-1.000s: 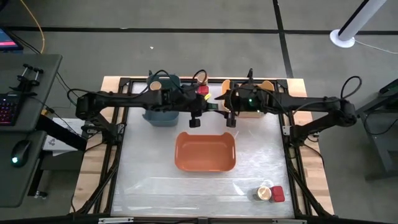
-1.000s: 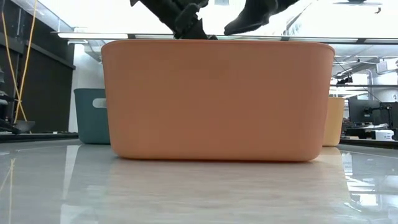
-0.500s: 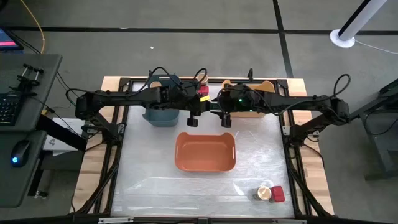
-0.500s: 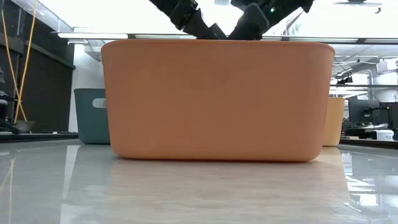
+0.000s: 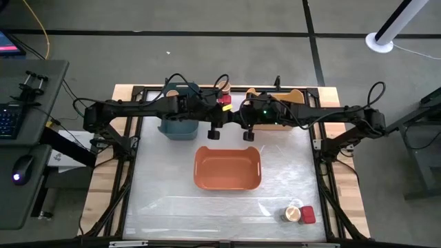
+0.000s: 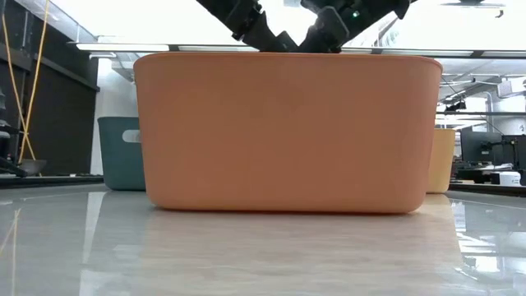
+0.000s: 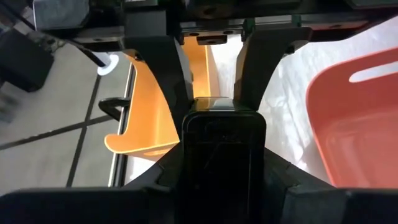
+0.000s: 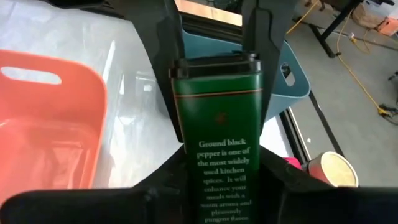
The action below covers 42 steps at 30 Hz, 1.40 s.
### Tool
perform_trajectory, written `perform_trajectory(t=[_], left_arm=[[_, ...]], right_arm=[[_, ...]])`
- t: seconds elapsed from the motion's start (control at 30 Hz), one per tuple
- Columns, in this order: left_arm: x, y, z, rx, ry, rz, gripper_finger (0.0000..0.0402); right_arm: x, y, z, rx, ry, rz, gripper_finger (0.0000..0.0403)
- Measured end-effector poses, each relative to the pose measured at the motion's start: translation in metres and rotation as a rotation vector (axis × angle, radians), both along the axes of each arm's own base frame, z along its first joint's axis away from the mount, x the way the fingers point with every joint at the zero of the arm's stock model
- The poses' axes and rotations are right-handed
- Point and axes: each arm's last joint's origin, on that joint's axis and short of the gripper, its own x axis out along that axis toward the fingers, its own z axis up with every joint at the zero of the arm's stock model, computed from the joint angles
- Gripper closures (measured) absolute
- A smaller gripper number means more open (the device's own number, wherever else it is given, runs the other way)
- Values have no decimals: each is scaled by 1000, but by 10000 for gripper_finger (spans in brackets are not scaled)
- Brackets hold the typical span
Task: Sort spices by type
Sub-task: Put the black seasoning can into the yellow bin
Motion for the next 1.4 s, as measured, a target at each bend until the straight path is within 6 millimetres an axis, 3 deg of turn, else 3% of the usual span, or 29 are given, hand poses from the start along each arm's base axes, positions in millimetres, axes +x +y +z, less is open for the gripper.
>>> perform_trajectory(t=[0.17,0.5,0.67,0.8,0.93,1.1,1.3,1.4], left_arm=[[0,2,0,-6,-5,23,270],[-5,3,22,6,41,131,146],[-33,5,38,1,167,212,121],[-57,16,36,-163,164,321,121],[-80,22,24,-286,50,394,123],[-94,15,8,-378,-189,408,124],[-77,10,7,-403,-467,336,124],[-65,9,6,-420,-514,322,124]], right_arm=[[-1,0,0,28,-5,-6,305],[-5,0,0,11,33,-19,306],[-26,-5,6,-6,116,-99,306],[-52,-13,8,50,217,-214,306],[-76,-23,8,110,311,-331,306],[-95,-28,17,160,287,-416,306],[-111,-25,33,169,166,-531,306],[-124,-23,29,166,70,-649,306]])
